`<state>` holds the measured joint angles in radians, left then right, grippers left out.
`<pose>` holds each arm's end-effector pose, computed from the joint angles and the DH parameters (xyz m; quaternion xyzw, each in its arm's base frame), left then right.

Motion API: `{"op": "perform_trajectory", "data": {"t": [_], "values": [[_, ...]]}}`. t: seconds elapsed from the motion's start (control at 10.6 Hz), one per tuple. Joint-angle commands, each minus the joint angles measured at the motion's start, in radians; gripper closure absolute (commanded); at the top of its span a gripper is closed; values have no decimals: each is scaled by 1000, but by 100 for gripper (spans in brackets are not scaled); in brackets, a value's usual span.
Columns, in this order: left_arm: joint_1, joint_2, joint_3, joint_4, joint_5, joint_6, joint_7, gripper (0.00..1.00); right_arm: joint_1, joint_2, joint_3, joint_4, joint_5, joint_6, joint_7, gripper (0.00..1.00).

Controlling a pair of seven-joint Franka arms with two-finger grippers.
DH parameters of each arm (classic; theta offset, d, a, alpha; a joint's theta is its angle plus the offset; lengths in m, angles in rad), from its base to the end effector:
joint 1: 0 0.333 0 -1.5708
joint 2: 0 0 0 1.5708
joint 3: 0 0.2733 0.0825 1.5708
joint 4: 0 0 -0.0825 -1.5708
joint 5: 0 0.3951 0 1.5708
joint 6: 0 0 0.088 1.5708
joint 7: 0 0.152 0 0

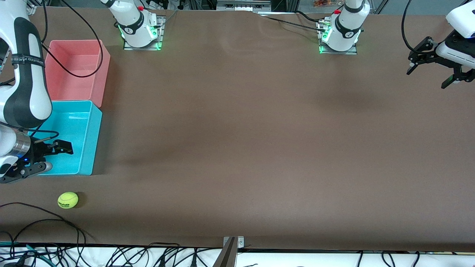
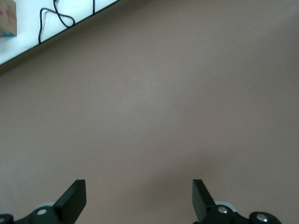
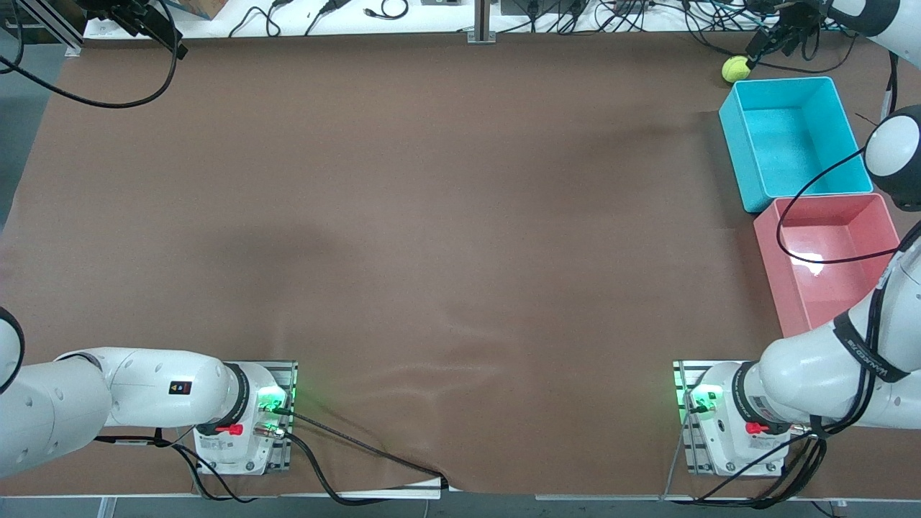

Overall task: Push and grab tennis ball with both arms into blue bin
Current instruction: 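Reach the right gripper down to the rolled tennis ball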

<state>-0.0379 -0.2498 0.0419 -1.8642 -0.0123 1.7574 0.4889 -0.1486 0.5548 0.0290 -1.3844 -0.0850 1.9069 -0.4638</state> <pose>0.5195 0.0020 0.5454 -0.9683 0.2390 -0.0719 0.0064 0.6891 -0.0952 0.3021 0.9824 0.1835 -0.0246 0.0262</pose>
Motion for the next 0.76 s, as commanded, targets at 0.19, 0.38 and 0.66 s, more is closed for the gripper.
{"op": "perform_trajectory", "data": {"t": [0.19,0.38,0.66], "values": [[-7,50,-39,120,25,-156,-281,0,-38,100,3,31,-10,136,-29,0],[-7,87,-42,189,15,-229,-380,0,-63,137,3,33,-9,181,-24,0],[-5,90,-69,200,12,-257,-433,0,-78,171,3,34,-9,283,-22,0]]}}
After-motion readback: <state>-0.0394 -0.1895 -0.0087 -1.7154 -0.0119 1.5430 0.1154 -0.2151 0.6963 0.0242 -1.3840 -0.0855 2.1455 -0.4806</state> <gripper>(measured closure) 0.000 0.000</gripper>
